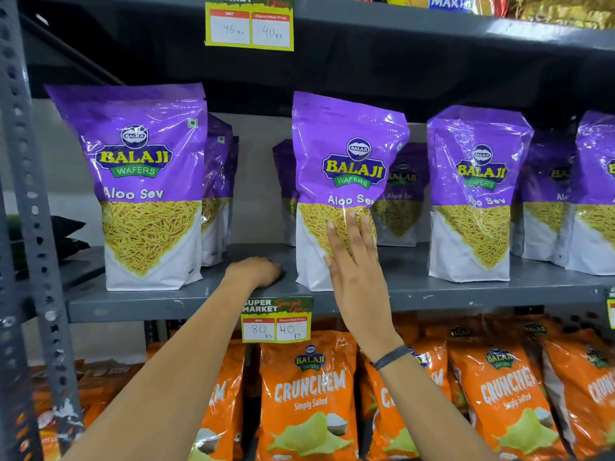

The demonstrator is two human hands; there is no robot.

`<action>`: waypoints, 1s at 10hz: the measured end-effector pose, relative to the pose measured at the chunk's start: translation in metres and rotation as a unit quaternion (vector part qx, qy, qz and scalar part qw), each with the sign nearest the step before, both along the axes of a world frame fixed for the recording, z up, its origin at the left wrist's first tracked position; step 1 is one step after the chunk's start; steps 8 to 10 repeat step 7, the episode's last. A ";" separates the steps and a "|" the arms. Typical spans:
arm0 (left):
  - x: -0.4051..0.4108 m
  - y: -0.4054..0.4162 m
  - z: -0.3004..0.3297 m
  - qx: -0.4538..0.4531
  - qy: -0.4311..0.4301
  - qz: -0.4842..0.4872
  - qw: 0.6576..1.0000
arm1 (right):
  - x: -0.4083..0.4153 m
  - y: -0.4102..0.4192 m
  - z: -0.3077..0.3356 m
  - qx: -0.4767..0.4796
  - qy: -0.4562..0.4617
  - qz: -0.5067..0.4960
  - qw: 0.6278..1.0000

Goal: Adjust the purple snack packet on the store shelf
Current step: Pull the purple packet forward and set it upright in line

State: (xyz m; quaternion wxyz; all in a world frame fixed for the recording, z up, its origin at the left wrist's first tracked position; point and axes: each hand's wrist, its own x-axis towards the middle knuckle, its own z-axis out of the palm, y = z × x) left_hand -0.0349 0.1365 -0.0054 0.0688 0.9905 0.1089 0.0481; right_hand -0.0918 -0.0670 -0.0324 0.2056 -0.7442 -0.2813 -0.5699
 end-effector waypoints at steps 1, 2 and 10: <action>-0.002 0.000 0.000 0.003 0.007 -0.007 1.000 | 0.005 0.002 -0.001 0.001 -0.005 0.003 1.000; -0.002 0.001 0.000 0.007 0.010 -0.011 1.000 | 0.012 0.004 -0.002 -0.001 -0.003 0.001 1.000; -0.006 -0.003 0.004 -0.005 -0.018 -0.006 1.000 | 0.024 0.009 -0.004 0.009 -0.021 0.009 1.000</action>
